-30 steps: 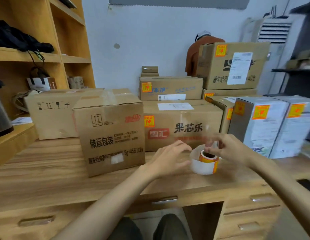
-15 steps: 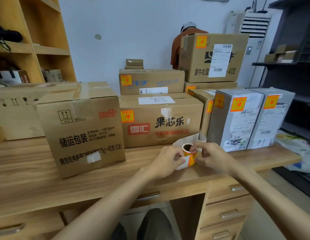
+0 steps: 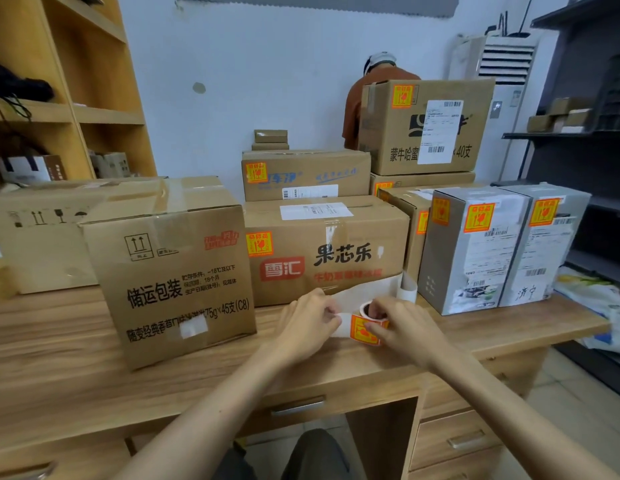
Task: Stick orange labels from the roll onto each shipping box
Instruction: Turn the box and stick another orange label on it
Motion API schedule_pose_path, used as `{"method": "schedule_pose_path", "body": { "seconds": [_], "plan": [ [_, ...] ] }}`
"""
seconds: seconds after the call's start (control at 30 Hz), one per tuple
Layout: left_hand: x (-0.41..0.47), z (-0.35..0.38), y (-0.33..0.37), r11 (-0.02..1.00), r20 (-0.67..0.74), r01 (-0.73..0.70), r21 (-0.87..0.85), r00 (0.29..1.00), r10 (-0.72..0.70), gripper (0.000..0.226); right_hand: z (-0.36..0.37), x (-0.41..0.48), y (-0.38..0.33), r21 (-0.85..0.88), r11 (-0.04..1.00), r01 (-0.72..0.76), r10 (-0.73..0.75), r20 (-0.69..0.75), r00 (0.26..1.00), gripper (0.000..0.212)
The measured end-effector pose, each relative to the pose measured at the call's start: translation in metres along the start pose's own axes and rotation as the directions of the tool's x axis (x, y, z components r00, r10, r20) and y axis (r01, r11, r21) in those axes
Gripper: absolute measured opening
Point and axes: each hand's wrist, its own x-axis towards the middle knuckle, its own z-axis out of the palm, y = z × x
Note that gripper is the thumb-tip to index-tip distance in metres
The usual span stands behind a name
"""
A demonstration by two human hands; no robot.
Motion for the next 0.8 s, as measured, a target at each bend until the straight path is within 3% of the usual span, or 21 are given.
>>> {"method": "schedule_pose_path", "body": {
  "seconds": [0.13, 0.2, 0.43, 0.63, 0.8],
  "plan": [
    [0.003, 0.004, -0.001, 0.991, 0.074, -0.066, -0.118, 0.994, 0.075, 0.06, 0.0, -0.002, -0.001, -0.002, 1.0, 0.013, -0.013, -0.015, 1.0, 0.017],
    [0.003, 0.008, 0.001, 0.966, 0.097, -0.112, -0.235, 0.986, 0.138, 0.068, 0.0, -0.002, -0.001, 0.0, 1.0, 0.014, -0.014, -0.023, 1.0, 0.017],
    [0.001, 0.019, 0.002, 0.941, 0.101, -0.067, -0.331, 0.989, 0.106, 0.057, 0.002, -0.002, 0.0, 0.027, 0.999, 0.02, -0.019, -0.035, 0.999, 0.015],
    [0.0, 0.012, -0.004, 0.942, 0.031, -0.105, -0.319, 0.992, 0.121, 0.013, 0.007, -0.002, 0.001, 0.066, 0.998, -0.021, 0.025, -0.065, 0.998, 0.015],
    [0.0, 0.009, -0.004, 0.941, 0.034, -0.092, -0.325, 0.993, 0.109, 0.008, 0.013, -0.002, -0.006, 0.085, 0.996, -0.025, 0.035, -0.12, 0.992, 0.018]
  ]
}}
